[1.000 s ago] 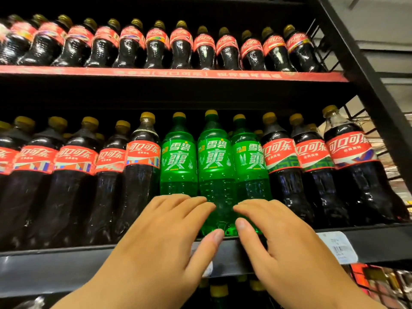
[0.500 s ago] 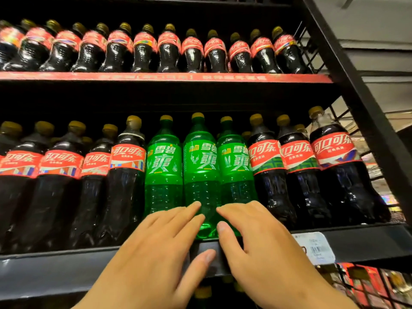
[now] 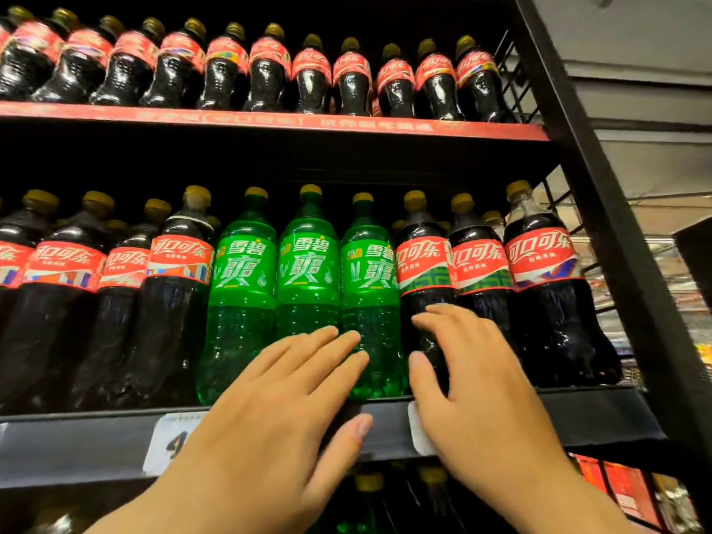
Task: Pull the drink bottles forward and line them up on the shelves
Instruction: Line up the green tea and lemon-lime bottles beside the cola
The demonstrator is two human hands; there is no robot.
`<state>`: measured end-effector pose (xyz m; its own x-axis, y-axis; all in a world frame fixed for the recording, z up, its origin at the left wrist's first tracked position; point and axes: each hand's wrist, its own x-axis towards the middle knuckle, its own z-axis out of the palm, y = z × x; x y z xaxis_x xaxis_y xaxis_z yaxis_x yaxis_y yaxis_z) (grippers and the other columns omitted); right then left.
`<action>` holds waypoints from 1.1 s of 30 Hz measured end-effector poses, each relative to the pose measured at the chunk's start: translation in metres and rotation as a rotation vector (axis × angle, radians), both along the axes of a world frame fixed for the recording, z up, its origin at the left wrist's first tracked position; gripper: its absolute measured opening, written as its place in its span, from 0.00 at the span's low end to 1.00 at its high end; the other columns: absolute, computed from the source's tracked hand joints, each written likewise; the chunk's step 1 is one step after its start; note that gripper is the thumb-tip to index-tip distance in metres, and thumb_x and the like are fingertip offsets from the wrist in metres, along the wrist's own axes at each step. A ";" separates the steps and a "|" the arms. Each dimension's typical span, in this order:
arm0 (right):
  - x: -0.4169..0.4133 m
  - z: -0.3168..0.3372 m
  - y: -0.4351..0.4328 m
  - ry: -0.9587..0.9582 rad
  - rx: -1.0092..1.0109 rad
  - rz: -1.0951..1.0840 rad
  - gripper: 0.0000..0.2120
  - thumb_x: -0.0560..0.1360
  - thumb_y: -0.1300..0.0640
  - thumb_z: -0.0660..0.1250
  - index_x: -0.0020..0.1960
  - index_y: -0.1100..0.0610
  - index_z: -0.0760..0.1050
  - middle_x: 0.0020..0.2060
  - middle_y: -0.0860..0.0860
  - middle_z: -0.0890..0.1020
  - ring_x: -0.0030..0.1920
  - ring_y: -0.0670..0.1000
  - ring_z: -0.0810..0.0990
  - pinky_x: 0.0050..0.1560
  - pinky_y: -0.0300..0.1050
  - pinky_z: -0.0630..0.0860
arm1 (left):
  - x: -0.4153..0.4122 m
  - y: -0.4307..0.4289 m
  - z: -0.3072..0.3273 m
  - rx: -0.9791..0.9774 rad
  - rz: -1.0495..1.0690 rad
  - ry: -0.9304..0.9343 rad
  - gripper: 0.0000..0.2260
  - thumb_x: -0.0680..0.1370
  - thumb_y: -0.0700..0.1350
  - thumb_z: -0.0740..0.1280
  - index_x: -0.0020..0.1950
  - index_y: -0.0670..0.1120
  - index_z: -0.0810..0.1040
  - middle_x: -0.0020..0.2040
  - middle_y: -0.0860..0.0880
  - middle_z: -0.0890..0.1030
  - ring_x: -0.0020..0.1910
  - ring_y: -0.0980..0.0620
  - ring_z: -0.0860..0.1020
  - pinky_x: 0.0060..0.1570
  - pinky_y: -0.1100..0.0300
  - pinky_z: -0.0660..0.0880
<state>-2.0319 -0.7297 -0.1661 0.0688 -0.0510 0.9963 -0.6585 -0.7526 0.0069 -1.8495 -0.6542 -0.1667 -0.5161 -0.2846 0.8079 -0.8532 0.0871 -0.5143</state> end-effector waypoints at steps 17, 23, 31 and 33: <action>-0.030 -0.001 -0.021 0.100 0.171 -0.177 0.32 0.75 0.35 0.47 0.74 0.49 0.60 0.72 0.43 0.61 0.70 0.45 0.60 0.69 0.44 0.61 | -0.028 -0.030 0.013 0.173 0.163 0.007 0.37 0.71 0.70 0.27 0.77 0.58 0.44 0.76 0.60 0.38 0.72 0.63 0.30 0.72 0.57 0.36; -0.065 0.004 -0.018 -0.055 0.084 -0.304 0.28 0.77 0.39 0.51 0.71 0.51 0.63 0.72 0.49 0.60 0.72 0.51 0.55 0.70 0.50 0.57 | -0.040 -0.024 0.011 0.094 0.131 0.024 0.30 0.79 0.65 0.46 0.71 0.50 0.70 0.74 0.51 0.64 0.74 0.50 0.61 0.67 0.55 0.56; -0.096 0.000 -0.026 -0.051 0.293 -0.296 0.33 0.79 0.39 0.45 0.78 0.54 0.43 0.77 0.50 0.40 0.76 0.49 0.38 0.73 0.43 0.43 | -0.092 -0.046 0.014 0.161 0.082 0.041 0.33 0.74 0.70 0.33 0.77 0.60 0.42 0.75 0.61 0.33 0.71 0.61 0.28 0.71 0.58 0.30; -0.099 0.001 -0.028 -0.040 0.309 -0.270 0.34 0.79 0.39 0.44 0.78 0.55 0.41 0.77 0.51 0.38 0.76 0.49 0.36 0.72 0.41 0.41 | -0.097 -0.053 0.012 0.176 0.102 0.031 0.35 0.72 0.70 0.32 0.77 0.59 0.43 0.75 0.62 0.33 0.70 0.62 0.26 0.67 0.61 0.26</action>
<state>-2.1305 -0.7580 -0.1651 -0.0261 -0.3593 0.9329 -0.8277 -0.5156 -0.2217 -1.9469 -0.7072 -0.1542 -0.4527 -0.4724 0.7562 -0.8775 0.0855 -0.4718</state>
